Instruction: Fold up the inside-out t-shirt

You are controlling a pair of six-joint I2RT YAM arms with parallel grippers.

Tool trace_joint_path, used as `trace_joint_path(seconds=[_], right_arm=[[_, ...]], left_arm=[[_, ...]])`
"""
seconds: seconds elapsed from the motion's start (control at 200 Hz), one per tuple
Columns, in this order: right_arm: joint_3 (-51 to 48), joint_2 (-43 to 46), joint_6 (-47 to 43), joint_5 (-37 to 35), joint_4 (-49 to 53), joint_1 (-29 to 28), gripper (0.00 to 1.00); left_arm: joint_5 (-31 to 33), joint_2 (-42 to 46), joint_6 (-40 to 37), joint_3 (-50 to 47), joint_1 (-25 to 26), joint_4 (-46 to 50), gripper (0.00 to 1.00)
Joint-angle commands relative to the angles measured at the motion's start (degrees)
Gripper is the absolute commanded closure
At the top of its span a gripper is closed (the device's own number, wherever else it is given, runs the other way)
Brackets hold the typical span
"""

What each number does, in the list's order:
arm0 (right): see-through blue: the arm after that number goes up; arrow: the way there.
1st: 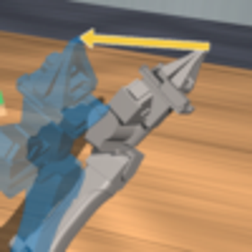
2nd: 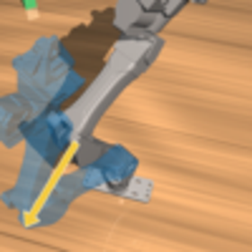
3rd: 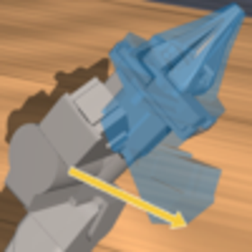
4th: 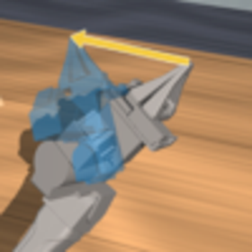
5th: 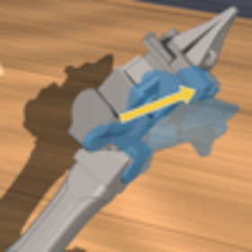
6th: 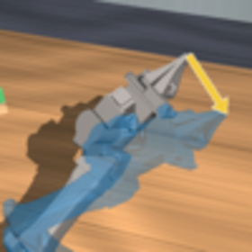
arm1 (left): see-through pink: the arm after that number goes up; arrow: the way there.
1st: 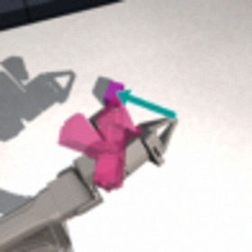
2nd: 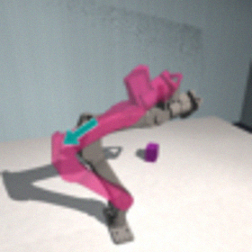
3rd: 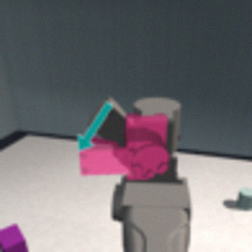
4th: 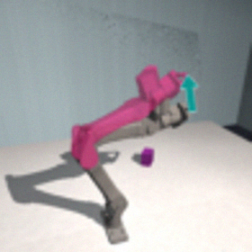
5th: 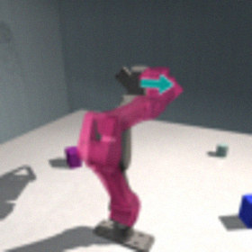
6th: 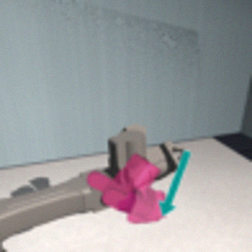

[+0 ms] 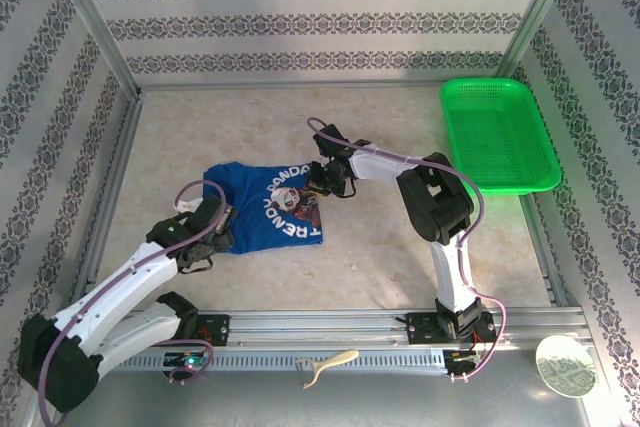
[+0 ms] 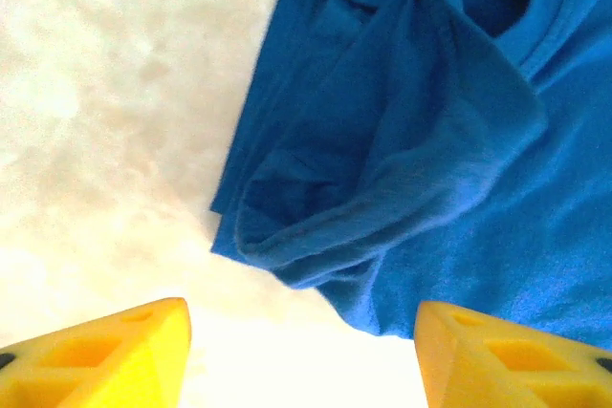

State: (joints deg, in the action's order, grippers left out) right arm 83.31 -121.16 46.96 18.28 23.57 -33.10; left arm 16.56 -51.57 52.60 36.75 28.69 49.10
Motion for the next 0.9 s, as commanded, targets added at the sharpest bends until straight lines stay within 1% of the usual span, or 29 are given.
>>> trace_joint_path(seconds=[0.0,0.06,0.14,0.235,0.275,0.32,0.38,0.5,0.59,0.694,0.759,0.834,0.894], right_arm=[[-2.6,0.2,-0.5,-3.5,2.0,1.0,1.00],[-3.1,0.6,-0.5,-3.5,1.7,1.1,1.00],[-3.9,1.1,-0.5,-3.6,1.4,1.1,1.00],[-4.9,1.8,-0.4,-4.2,1.3,1.3,1.00],[-5.4,2.1,-0.3,-4.4,1.2,1.4,1.00],[-6.2,2.6,-0.4,-4.7,1.1,1.7,1.00],[-7.7,3.8,-0.4,-5.8,1.2,2.3,1.00],[-13.0,7.9,0.1,-8.7,0.7,4.0,1.00],[-17.8,12.1,0.7,-10.8,0.0,5.3,1.00],[-24.4,17.5,1.7,-12.6,-0.9,5.9,1.00],[-29.6,21.6,3.3,-13.4,-1.8,5.6,1.00],[-36.9,27.0,6.6,-14.0,-3.5,4.6,1.00],[-43.1,32.0,10.5,-14.9,-4.5,2.5,1.00]], left_arm=[[2.9,0.4,1.7,3.8,-0.9,1.0,0.32],[0.4,-2.0,-3.5,6.5,-1.5,-4.1,0.30],[-6.2,-7.6,-9.7,9.8,-2.1,-13.2,0.26],[-12.8,-16.7,-11.3,14.2,-2.5,-19.7,0.25],[-14.6,-21.0,-10.6,15.9,-2.5,-20.6,0.25],[-15.6,-25.0,-8.9,17.3,-2.5,-20.0,0.25],[-16.0,-28.1,-5.2,17.3,-2.5,-18.7,0.25],[-17.0,-28.1,2.4,11.7,-2.4,-20.5,0.26],[-17.2,-28.8,4.1,9.1,-2.4,-22.2,0.26],[-17.7,-33.4,2.4,9.4,-3.0,-25.8,0.25],[-18.6,-37.4,-0.8,11.1,-3.3,-30.1,0.25],[-21.9,-43.3,-5.2,15.8,-4.2,-33.4,0.25],[-24.3,-49.2,-9.0,21.6,-4.8,-33.5,0.25]])
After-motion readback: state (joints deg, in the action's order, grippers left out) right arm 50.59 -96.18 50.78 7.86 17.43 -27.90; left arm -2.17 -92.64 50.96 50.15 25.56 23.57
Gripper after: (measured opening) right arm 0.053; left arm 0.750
